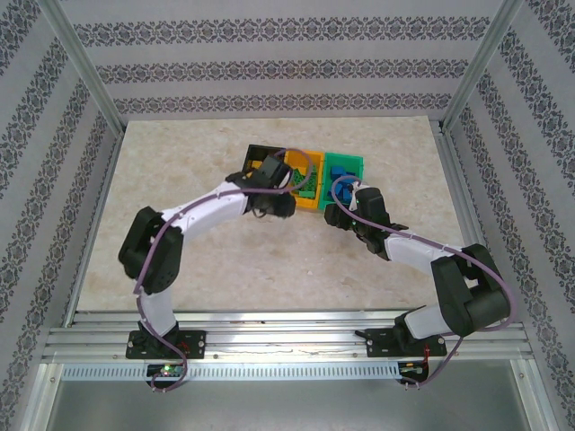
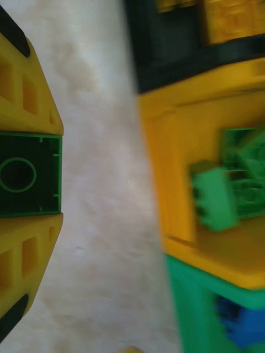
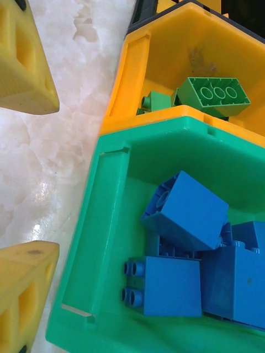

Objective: Sort the legos into containers by color
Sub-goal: Place the lego in the container.

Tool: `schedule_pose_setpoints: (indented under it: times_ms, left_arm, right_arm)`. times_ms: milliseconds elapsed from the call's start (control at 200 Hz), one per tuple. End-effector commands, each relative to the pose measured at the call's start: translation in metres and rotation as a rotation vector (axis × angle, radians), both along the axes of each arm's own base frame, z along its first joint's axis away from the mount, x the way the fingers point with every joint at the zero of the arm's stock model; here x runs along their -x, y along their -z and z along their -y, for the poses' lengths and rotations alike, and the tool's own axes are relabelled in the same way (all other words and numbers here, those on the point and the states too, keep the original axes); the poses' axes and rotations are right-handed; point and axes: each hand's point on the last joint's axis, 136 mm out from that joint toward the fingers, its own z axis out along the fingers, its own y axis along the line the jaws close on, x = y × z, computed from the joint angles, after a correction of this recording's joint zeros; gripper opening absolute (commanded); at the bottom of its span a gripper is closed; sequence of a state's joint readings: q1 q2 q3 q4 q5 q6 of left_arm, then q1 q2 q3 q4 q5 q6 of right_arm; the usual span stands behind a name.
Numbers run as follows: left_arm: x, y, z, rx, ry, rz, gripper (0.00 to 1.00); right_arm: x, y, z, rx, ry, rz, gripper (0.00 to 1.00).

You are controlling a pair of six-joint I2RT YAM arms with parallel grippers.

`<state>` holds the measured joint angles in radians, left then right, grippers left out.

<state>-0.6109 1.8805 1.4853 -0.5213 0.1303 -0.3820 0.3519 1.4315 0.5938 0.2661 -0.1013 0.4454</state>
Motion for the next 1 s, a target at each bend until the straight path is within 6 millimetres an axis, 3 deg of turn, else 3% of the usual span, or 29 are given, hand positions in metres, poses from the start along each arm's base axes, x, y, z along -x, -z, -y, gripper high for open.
schedule_pose_setpoints:
  times_ms: [0, 240, 445, 530, 585, 799, 994]
  left_arm:
    - [-0.039, -0.015, 0.001, -0.027, 0.034, 0.050, 0.33]
    - [-0.110, -0.027, 0.023, -0.034, 0.077, 0.084, 0.33]
    - [-0.139, -0.020, 0.034, -0.046, 0.085, 0.096, 0.39]
    - [-0.141, -0.022, 0.037, -0.031, 0.091, 0.101, 0.65]
    - [-0.140, -0.024, 0.038, -0.026, 0.093, 0.099, 0.73]
    - [-0.126, -0.051, 0.032, -0.003, 0.094, 0.118, 0.78]
    - [-0.098, -0.076, 0.020, 0.082, 0.079, 0.195, 0.79]
  right_arm:
    - [-0.008, -0.011, -0.006, 0.004, -0.007, 0.039, 0.62]
    - [-0.007, -0.013, -0.005, 0.006, -0.005, 0.044, 0.62]
    - [-0.007, -0.013, -0.005, 0.004, -0.008, 0.046, 0.62]
    - [-0.007, -0.012, -0.007, 0.002, -0.013, 0.039, 0.62]
    - [-0.007, -0.012, -0.008, 0.000, -0.018, 0.037, 0.62]
    - [-0.007, -0.012, -0.009, 0.000, -0.019, 0.039, 0.63]
    - [-0.006, -0.013, -0.011, 0.013, -0.028, 0.044, 0.63]
